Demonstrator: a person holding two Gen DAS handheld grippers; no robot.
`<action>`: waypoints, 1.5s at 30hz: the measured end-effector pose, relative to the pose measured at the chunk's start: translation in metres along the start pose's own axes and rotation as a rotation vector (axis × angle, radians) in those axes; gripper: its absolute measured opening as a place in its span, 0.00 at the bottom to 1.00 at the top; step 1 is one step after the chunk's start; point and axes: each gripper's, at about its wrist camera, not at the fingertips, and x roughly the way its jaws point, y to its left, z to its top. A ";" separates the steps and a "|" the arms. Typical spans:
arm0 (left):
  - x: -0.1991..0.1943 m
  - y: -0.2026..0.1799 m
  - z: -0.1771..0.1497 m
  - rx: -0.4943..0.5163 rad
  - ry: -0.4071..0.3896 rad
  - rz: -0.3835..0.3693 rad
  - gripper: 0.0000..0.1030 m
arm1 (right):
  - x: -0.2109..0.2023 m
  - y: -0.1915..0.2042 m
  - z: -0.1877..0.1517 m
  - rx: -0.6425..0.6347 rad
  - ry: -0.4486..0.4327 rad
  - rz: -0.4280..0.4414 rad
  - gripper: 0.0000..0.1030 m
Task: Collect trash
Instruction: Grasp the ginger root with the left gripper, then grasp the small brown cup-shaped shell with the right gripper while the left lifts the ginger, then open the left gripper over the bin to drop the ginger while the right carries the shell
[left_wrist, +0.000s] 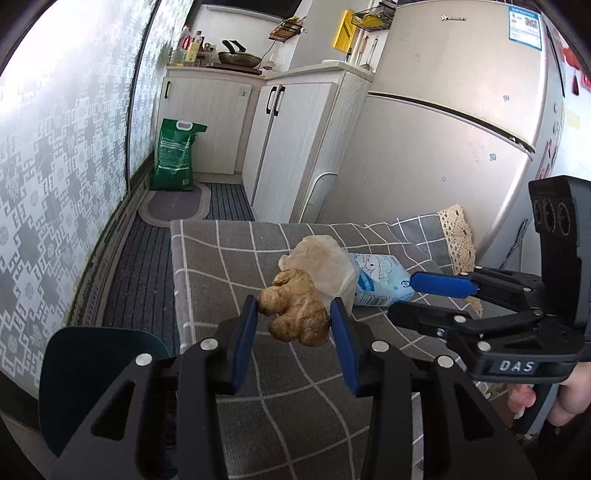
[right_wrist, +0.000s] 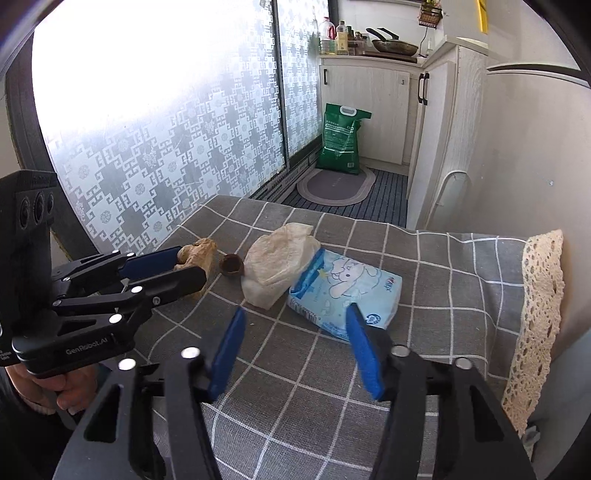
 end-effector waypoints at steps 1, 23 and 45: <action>-0.002 0.000 -0.001 0.005 -0.005 0.001 0.41 | 0.002 0.002 0.002 -0.002 0.005 0.008 0.48; -0.067 0.080 -0.005 -0.092 -0.115 0.063 0.41 | 0.054 0.063 0.034 -0.123 0.054 -0.005 0.30; -0.073 0.150 -0.034 -0.136 -0.002 0.211 0.42 | 0.062 0.064 0.050 0.011 0.079 0.014 0.19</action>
